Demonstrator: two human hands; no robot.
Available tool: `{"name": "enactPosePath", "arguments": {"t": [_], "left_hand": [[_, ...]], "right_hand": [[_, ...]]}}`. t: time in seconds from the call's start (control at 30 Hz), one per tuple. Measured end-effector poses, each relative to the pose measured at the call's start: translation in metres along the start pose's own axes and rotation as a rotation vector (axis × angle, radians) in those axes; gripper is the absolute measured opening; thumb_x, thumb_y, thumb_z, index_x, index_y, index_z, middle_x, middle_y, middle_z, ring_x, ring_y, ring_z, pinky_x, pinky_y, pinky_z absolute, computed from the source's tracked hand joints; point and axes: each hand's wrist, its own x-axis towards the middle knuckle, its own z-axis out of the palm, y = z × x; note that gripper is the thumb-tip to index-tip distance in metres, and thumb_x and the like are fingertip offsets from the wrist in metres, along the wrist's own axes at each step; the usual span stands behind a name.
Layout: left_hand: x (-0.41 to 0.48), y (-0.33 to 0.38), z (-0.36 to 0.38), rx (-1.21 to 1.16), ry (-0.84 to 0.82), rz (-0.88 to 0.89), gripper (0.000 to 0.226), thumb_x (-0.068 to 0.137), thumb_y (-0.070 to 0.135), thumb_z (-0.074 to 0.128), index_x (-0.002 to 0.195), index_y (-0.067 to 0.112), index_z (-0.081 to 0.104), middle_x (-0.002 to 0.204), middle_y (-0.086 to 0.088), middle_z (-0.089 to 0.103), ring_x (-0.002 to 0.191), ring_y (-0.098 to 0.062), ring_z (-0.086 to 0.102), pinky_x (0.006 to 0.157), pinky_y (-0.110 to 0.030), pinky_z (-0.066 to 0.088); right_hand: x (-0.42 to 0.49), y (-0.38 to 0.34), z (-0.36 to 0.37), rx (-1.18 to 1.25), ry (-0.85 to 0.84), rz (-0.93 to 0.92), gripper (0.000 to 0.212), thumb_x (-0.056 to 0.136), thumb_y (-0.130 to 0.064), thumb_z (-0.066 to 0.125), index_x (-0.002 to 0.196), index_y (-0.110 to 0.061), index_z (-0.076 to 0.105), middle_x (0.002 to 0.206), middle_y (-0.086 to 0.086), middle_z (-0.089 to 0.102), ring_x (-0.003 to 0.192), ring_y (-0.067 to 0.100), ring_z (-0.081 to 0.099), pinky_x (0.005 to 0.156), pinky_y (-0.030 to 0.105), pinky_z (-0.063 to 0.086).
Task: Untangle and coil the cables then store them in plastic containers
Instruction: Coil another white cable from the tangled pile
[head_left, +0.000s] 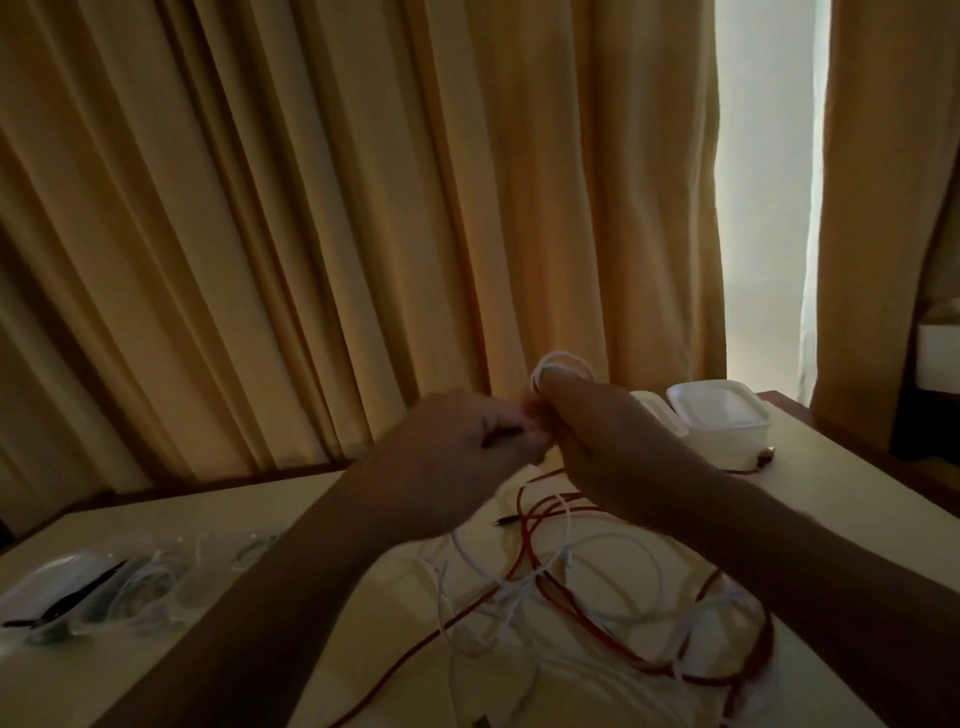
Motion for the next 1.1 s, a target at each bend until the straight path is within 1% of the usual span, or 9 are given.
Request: {"name": "enactPosePath", "arguments": {"t": [0.17,0.27,0.37,0.43,0.53,0.73,0.83,0.97,1.1], "left_hand": [[0.016,-0.026,-0.013,-0.199,0.447,0.099,0.016,0.093,0.021,0.072,0.078,0.027,0.074,0.073,0.005,0.069,0.065,-0.008,0.065,0.061,-0.027,0.055],[0.022,-0.029,0.023,-0.616,0.337,-0.119,0.019,0.096,0.022,0.066,0.080,0.021,0.076,0.072,-0.013,0.067,0.059,-0.021,0.061,0.057,-0.031,0.054],[0.008,-0.026,0.057,-0.928,0.016,-0.319,0.033,0.103,0.017,0.057,0.077,0.019,0.077,0.059,-0.009,0.050,0.043,-0.016,0.045,0.045,-0.030,0.044],[0.000,-0.024,0.057,-0.651,-0.099,-0.212,0.023,0.103,0.031,0.058,0.088,0.024,0.075,0.059,0.000,0.052,0.047,-0.012,0.046,0.048,-0.027,0.041],[0.000,-0.014,0.038,-0.191,0.081,0.032,0.032,0.098,0.055,0.046,0.094,0.035,0.071,0.074,0.003,0.063,0.063,-0.009,0.057,0.059,-0.025,0.047],[0.033,-0.020,0.011,-0.352,0.381,0.108,0.011,0.089,0.029,0.073,0.081,0.020,0.073,0.073,0.004,0.068,0.065,-0.011,0.063,0.059,-0.023,0.052],[0.037,-0.008,0.047,-0.842,0.227,-0.057,0.027,0.098,0.030,0.061,0.076,0.021,0.073,0.068,-0.007,0.059,0.056,-0.013,0.052,0.049,-0.023,0.043],[0.026,-0.002,0.069,-1.057,-0.106,-0.259,0.030,0.109,0.023,0.042,0.095,0.006,0.063,0.070,-0.007,0.052,0.057,-0.013,0.046,0.056,-0.026,0.047],[0.009,-0.008,0.055,-0.864,-0.301,-0.096,0.034,0.105,0.029,0.053,0.101,-0.004,0.062,0.085,-0.012,0.061,0.078,-0.020,0.060,0.087,-0.042,0.054]], "right_hand": [[-0.021,-0.030,-0.008,1.521,-0.449,0.373,0.037,0.109,-0.031,0.036,0.094,-0.007,0.060,0.066,0.011,0.046,0.064,0.023,0.045,0.075,0.036,0.048],[-0.022,-0.046,-0.015,1.836,-0.315,0.235,0.031,0.105,-0.026,0.040,0.096,-0.007,0.063,0.076,0.010,0.057,0.078,0.023,0.056,0.088,0.035,0.053],[-0.009,-0.055,-0.034,1.541,0.072,0.160,0.031,0.103,-0.023,0.042,0.097,-0.012,0.070,0.096,0.005,0.074,0.098,0.026,0.070,0.091,0.034,0.057],[0.000,-0.034,-0.041,0.743,0.336,0.056,0.024,0.106,-0.021,0.043,0.106,-0.017,0.067,0.096,-0.015,0.073,0.081,0.018,0.069,0.069,0.025,0.057],[0.005,-0.001,-0.033,0.047,0.176,-0.052,0.019,0.107,-0.017,0.044,0.100,-0.027,0.059,0.095,-0.017,0.065,0.088,0.000,0.064,0.075,0.019,0.055],[-0.023,-0.010,-0.023,1.172,-0.332,0.368,0.041,0.109,-0.033,0.035,0.086,-0.013,0.063,0.071,0.007,0.049,0.067,0.018,0.051,0.075,0.032,0.050],[-0.025,-0.022,-0.021,1.646,-0.109,0.314,0.031,0.106,-0.023,0.038,0.094,-0.007,0.060,0.076,0.011,0.052,0.078,0.023,0.060,0.098,0.041,0.054],[-0.027,-0.032,-0.015,1.387,0.236,0.311,0.030,0.097,-0.033,0.046,0.103,-0.010,0.064,0.102,0.005,0.075,0.106,0.023,0.070,0.097,0.040,0.056],[-0.027,-0.036,-0.019,0.671,0.334,0.151,0.031,0.104,-0.035,0.037,0.115,-0.021,0.063,0.105,-0.023,0.071,0.081,0.014,0.069,0.073,0.024,0.055]]}}
